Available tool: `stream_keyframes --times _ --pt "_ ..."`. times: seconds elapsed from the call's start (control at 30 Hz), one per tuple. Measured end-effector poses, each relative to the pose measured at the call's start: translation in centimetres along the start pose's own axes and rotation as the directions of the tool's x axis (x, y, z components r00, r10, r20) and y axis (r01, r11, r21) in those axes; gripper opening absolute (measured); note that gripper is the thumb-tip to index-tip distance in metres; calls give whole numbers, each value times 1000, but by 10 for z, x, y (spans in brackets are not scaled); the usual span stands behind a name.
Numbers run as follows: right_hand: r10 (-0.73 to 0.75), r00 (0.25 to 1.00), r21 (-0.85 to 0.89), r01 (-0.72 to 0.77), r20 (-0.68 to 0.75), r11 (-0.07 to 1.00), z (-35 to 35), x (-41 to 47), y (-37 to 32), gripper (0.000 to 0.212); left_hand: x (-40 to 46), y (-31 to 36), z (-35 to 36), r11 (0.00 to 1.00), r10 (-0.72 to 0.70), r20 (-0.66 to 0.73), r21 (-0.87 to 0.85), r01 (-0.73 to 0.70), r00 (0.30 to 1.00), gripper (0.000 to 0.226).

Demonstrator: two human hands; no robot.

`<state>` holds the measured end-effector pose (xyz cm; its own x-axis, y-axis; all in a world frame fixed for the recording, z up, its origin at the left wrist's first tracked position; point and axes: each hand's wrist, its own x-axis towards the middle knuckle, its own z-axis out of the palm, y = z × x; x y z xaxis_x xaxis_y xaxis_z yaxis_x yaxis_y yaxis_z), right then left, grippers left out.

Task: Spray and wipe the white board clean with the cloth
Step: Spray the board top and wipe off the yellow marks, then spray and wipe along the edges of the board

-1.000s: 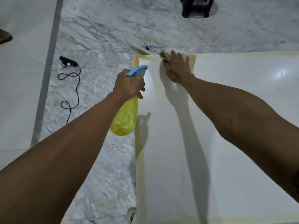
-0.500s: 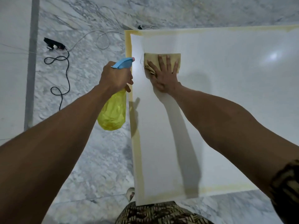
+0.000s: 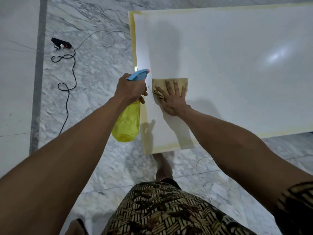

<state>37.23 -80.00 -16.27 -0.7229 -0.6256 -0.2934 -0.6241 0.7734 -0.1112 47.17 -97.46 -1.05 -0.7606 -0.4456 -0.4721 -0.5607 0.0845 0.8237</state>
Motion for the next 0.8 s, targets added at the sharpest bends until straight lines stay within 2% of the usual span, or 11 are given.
stream_keyframes --times 0.1,0.3,0.47,0.63,0.7,0.8 --pt "3 999 18 -4 46 1000 10 -49 -12 57 -41 -26 8 1000 6 14 -5 -6 1000 42" --pt "20 985 60 -30 171 998 10 -117 -35 56 -92 -55 16 1000 -27 11 -2 27 1000 47" --pt "24 955 125 -63 296 990 -4 -136 -43 55 -105 -51 13 999 -35 -11 -15 35 999 45" --pt "26 890 238 -150 456 960 -27 -149 -46 60 -109 -29 16 1000 -5 -18 -17 5 1000 48" --pt "2 862 320 -191 507 928 -32 -157 -49 62 -114 -20 15 1000 21 -20 -13 -22 1000 46" --pt "-69 846 558 -285 529 780 -47 -166 -51 67 -122 -8 11 998 55 -34 -3 -55 998 36"
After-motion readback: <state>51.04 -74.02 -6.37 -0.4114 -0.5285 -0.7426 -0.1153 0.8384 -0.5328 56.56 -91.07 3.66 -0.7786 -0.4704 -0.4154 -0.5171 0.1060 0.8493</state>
